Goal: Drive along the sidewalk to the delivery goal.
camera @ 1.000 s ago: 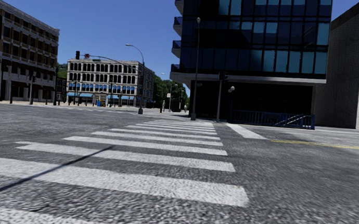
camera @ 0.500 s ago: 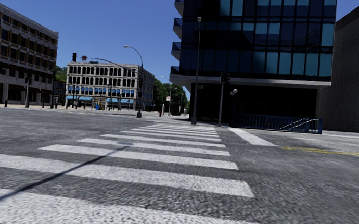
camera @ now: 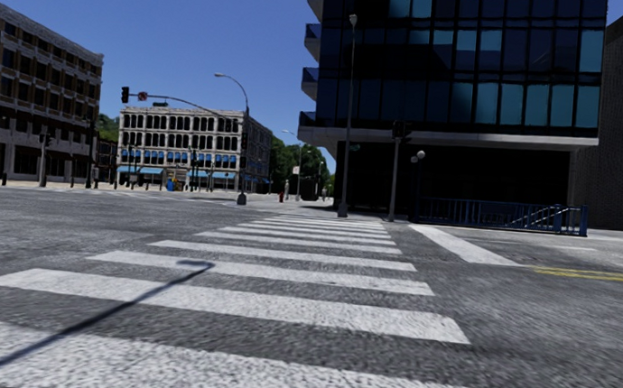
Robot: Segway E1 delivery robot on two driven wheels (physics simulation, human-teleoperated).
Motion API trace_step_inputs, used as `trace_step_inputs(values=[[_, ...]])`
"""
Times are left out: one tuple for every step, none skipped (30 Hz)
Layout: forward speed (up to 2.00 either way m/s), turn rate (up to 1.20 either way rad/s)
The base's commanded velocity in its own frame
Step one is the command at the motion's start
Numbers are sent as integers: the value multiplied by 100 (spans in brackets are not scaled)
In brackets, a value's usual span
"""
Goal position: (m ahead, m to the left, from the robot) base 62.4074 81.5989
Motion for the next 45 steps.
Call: trace_step_inputs(values=[[200,19],[200,19],[200,19],[200,19],[200,20],[200,20],[200,21],[200,22],[200,22],[200,22],[200,22],[200,18],[200,18],[200,0],[200,0],[200,0],[200,0],[200,0],[200,0],[200,0],[200,0],[200,0],[200,0],[200,0],[200,0],[200,0],[200,0],[200,0],[200,0],[200,0],[200,0],[200,0],[200,0],[200,0],[200,0],[200,0],[200,0],[200,0],[200,0],[200,0],[200,0],[200,0],[200,0],[200,0],[200,0]])
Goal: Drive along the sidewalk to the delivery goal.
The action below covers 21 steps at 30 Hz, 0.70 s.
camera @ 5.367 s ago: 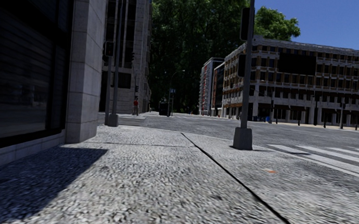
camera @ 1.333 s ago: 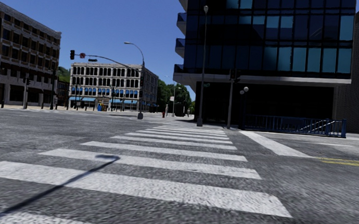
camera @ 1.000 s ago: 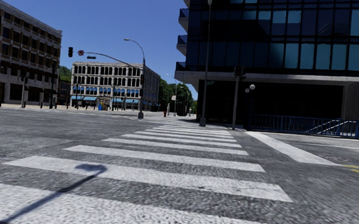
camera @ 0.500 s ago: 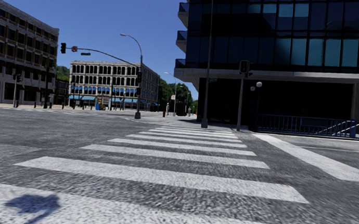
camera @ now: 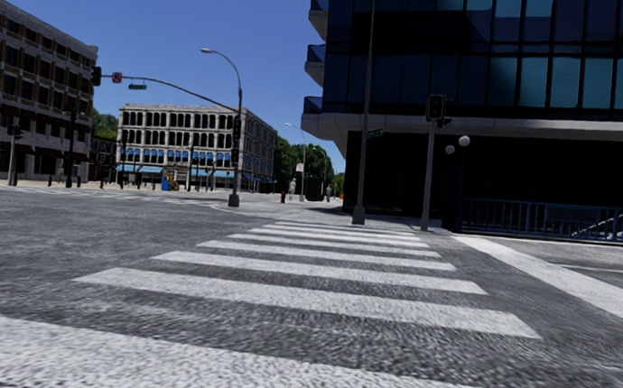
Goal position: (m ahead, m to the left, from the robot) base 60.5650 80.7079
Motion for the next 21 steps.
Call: trace_step_inputs(values=[[200,0],[200,0],[200,0],[200,0],[200,0],[200,0],[200,0],[200,0],[200,0],[200,0],[200,0],[200,0],[200,0],[200,0],[200,0],[200,0],[200,0],[200,0],[200,0],[200,0],[200,0]])
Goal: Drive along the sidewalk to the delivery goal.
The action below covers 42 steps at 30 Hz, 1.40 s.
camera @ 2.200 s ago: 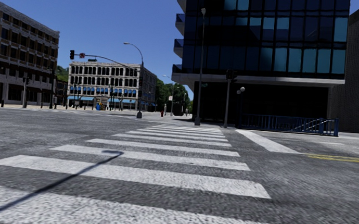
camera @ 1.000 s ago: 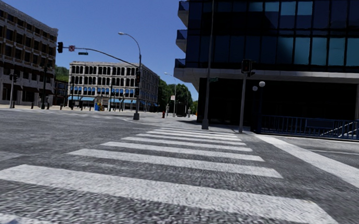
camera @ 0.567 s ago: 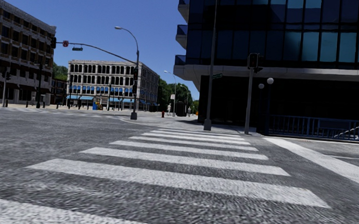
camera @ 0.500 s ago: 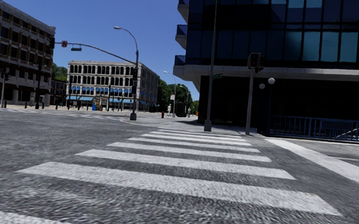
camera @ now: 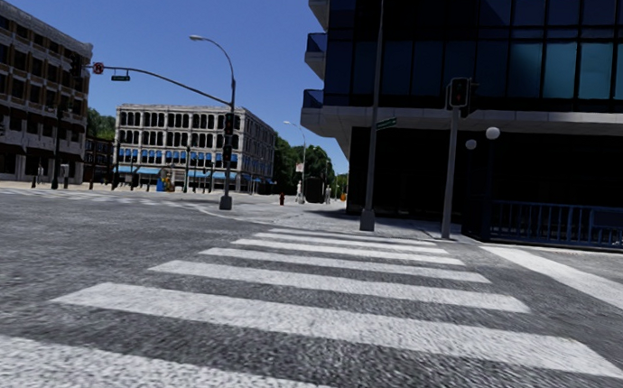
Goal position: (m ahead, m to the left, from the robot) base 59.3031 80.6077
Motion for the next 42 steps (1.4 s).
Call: trace_step_inputs(values=[[200,0],[200,0],[200,0],[200,0],[200,0],[200,0],[200,0],[200,0],[200,0],[200,0],[200,0],[200,0],[200,0],[200,0],[200,0],[200,0],[200,0],[200,0],[200,0],[200,0],[200,0],[200,0],[200,0],[200,0],[200,0],[200,0],[200,0],[200,0],[200,0],[200,0],[200,0],[200,0],[200,0],[200,0],[200,0],[200,0],[200,0],[200,0],[200,0],[200,0],[200,0],[200,0]])
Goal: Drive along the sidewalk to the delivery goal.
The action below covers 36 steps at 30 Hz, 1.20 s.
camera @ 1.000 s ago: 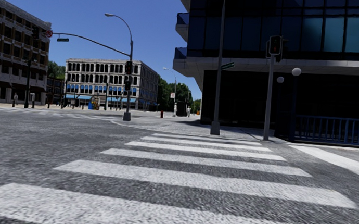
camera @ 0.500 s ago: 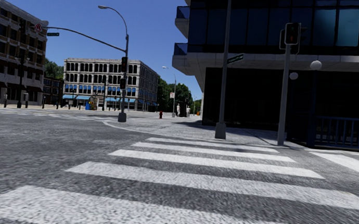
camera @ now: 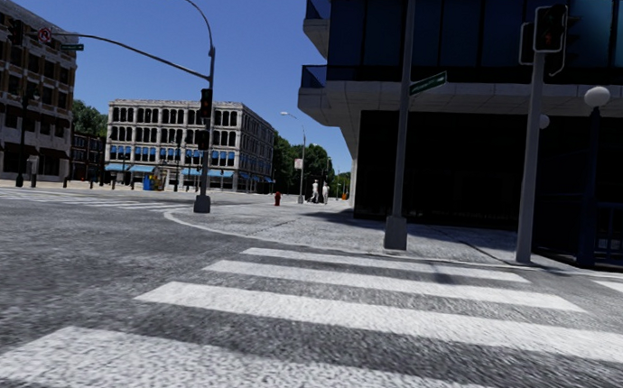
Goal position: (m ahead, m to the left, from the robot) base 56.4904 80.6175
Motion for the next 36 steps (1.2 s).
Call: trace_step_inputs(values=[[200,0],[200,0],[200,0],[200,0],[200,0],[200,0],[200,0],[200,0],[200,0],[200,0],[200,0],[200,0],[200,-1],[200,-1],[200,-7],[200,-10],[200,-15],[200,-15],[200,-20],[200,-22],[200,-25],[200,-25],[200,-28],[200,-29],[200,-29],[200,-29],[200,-29],[200,-29],[200,-29],[200,-29],[200,-29],[200,-29],[200,-29],[200,-29],[200,-29],[200,-29]])
